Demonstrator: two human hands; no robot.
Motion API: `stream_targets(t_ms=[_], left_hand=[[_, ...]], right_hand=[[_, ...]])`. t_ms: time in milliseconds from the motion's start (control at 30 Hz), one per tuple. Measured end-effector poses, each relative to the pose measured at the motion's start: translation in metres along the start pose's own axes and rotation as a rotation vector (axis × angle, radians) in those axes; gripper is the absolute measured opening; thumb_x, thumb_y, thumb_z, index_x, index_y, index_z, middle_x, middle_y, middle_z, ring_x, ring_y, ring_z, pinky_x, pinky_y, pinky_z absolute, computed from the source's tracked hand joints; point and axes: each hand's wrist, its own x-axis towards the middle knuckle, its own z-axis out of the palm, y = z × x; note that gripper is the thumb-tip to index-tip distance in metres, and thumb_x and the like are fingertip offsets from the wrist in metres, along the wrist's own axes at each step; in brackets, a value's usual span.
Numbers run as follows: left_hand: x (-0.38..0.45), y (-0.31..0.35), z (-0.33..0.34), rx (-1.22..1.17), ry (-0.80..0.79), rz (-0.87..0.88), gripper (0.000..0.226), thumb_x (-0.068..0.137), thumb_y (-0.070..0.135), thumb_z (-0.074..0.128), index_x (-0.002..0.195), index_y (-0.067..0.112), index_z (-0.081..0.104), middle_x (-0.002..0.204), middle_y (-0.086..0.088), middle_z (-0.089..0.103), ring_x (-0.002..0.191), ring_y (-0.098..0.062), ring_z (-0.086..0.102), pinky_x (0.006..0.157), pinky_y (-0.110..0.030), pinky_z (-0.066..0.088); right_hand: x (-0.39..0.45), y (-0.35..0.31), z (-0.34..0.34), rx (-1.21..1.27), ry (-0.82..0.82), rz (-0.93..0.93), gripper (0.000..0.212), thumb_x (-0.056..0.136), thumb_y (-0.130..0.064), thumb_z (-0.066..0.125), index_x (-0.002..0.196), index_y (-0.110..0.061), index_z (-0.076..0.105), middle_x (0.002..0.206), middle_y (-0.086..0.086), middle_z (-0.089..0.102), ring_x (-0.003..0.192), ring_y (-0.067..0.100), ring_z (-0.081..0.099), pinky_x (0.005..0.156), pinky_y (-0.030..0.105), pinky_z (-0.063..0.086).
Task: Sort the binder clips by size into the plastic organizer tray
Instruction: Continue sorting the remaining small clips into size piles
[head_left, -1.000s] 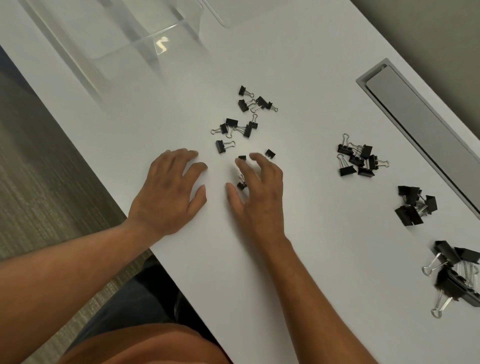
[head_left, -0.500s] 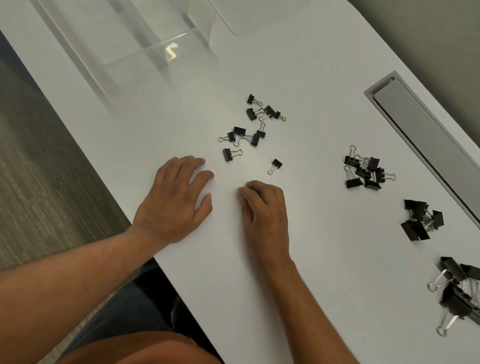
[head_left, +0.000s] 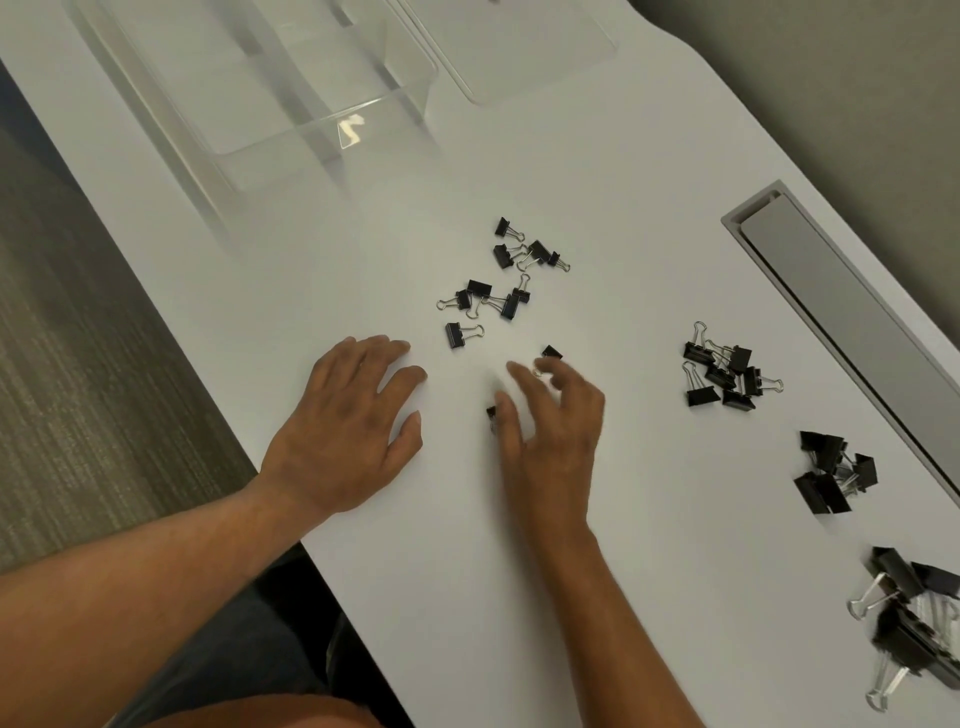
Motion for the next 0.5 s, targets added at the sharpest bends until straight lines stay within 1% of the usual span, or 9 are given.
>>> stream_targets(t_ms=[67, 100, 200, 267, 300, 333, 433, 500], left_hand=[[0.0, 0.0, 0.001, -0.008, 0.0, 0.0, 0.039, 0.1, 0.032, 0.051, 0.129, 0.009, 0.063, 0.144, -0.016, 0.054, 0.134, -0.039, 0.051, 0.119, -0.054, 0.034], [0.0, 0.0, 0.001, -0.011, 0.0, 0.0, 0.039, 0.1, 0.032, 0.051, 0.129, 0.009, 0.063, 0.144, -0.016, 0.055, 0.134, -0.039, 0.051, 0.119, -0.054, 0.034], [0.0, -0.001, 0.001, -0.011, 0.002, 0.0, 0.039, 0.1, 0.032, 0.052, 0.129, 0.009, 0.063, 0.143, -0.016, 0.055, 0.134, -0.04, 0.051, 0.119, -0.054, 0.035], [0.0, -0.001, 0.002, -0.009, 0.006, 0.002, 0.04, 0.1, 0.032, 0.052, 0.129, 0.008, 0.063, 0.143, -0.016, 0.055, 0.134, -0.04, 0.051, 0.119, -0.054, 0.035], [-0.001, -0.001, 0.002, -0.009, 0.006, 0.002, 0.04, 0.1, 0.032, 0.052, 0.13, 0.009, 0.063, 0.143, -0.017, 0.055, 0.134, -0.04, 0.051, 0.119, -0.054, 0.035], [-0.001, -0.001, 0.003, -0.01, 0.006, 0.001, 0.04, 0.1, 0.033, 0.052, 0.13, 0.009, 0.063, 0.143, -0.017, 0.055, 0.134, -0.04, 0.051, 0.119, -0.055, 0.035], [0.0, -0.001, 0.003, -0.007, 0.003, -0.004, 0.04, 0.1, 0.033, 0.051, 0.13, 0.009, 0.063, 0.144, -0.017, 0.055, 0.135, -0.04, 0.051, 0.119, -0.054, 0.034], [0.0, -0.001, 0.002, -0.004, 0.004, -0.005, 0.04, 0.1, 0.033, 0.051, 0.13, 0.009, 0.063, 0.144, -0.017, 0.055, 0.135, -0.04, 0.051, 0.119, -0.055, 0.034]], right_hand=[[0.015, 0.008, -0.001, -0.026, 0.009, 0.05, 0.031, 0.103, -0.025, 0.067, 0.134, -0.025, 0.069, 0.144, -0.001, 0.052, 0.122, 0.024, 0.047, 0.106, 0.031, 0.044], [0.021, 0.013, -0.001, -0.024, 0.003, 0.07, 0.029, 0.103, -0.024, 0.066, 0.131, -0.025, 0.07, 0.143, -0.002, 0.053, 0.121, 0.023, 0.046, 0.105, 0.027, 0.043], [0.036, 0.027, -0.001, 0.001, -0.011, 0.097, 0.015, 0.1, -0.019, 0.069, 0.112, -0.019, 0.078, 0.128, -0.002, 0.063, 0.114, 0.02, 0.05, 0.097, 0.014, 0.04], [0.044, 0.036, -0.005, 0.015, -0.016, 0.104, 0.012, 0.099, -0.016, 0.069, 0.107, -0.016, 0.078, 0.121, -0.002, 0.066, 0.112, 0.02, 0.054, 0.096, 0.005, 0.033], [0.048, 0.039, -0.007, 0.017, -0.018, 0.107, 0.012, 0.098, -0.015, 0.068, 0.107, -0.016, 0.077, 0.121, -0.003, 0.067, 0.112, 0.019, 0.054, 0.096, 0.005, 0.033], [0.053, 0.043, -0.01, 0.013, -0.015, 0.11, 0.014, 0.098, -0.012, 0.067, 0.108, -0.016, 0.077, 0.121, -0.003, 0.068, 0.112, 0.019, 0.055, 0.097, 0.01, 0.037], [0.069, 0.049, -0.017, 0.026, -0.001, 0.129, 0.028, 0.093, -0.004, 0.062, 0.116, -0.016, 0.073, 0.12, -0.003, 0.07, 0.113, 0.021, 0.055, 0.099, 0.031, 0.047], [0.084, 0.048, -0.019, 0.026, 0.017, 0.099, 0.035, 0.092, -0.004, 0.061, 0.123, -0.016, 0.069, 0.123, -0.003, 0.069, 0.114, 0.02, 0.053, 0.099, 0.036, 0.048]])
